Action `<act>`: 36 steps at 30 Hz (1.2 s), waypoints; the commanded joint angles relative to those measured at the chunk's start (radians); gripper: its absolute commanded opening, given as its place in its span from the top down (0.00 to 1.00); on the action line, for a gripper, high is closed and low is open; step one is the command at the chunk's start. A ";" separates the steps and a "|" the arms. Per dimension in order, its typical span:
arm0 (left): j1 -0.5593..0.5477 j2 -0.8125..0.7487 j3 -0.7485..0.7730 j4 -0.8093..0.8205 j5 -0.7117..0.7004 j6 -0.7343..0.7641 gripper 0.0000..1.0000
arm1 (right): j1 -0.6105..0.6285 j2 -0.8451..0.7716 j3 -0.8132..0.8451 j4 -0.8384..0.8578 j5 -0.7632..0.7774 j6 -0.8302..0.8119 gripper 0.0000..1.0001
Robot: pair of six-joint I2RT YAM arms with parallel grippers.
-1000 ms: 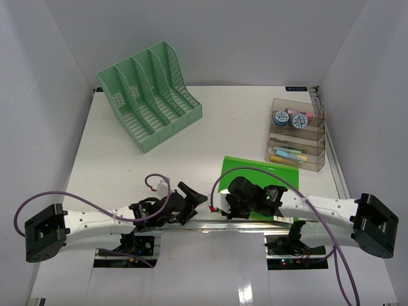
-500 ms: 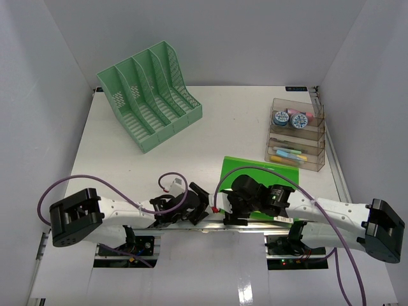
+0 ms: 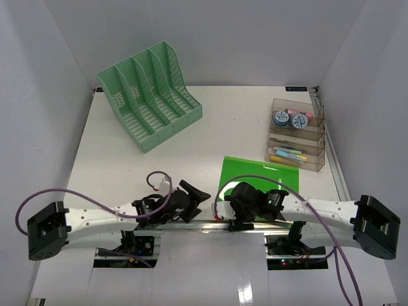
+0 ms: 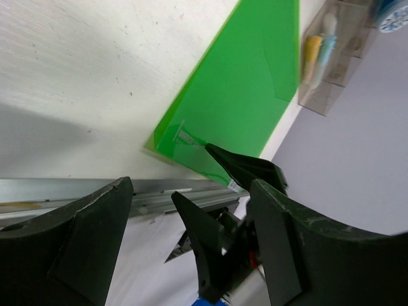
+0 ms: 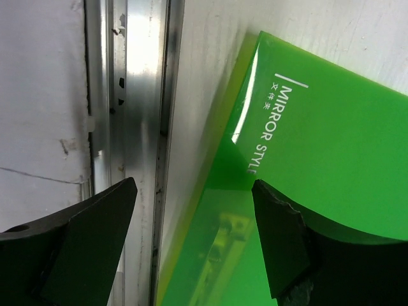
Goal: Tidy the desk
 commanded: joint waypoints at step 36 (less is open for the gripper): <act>-0.008 -0.454 -0.222 -0.125 -0.010 0.053 0.14 | 0.102 0.297 0.277 0.078 -0.054 0.008 0.85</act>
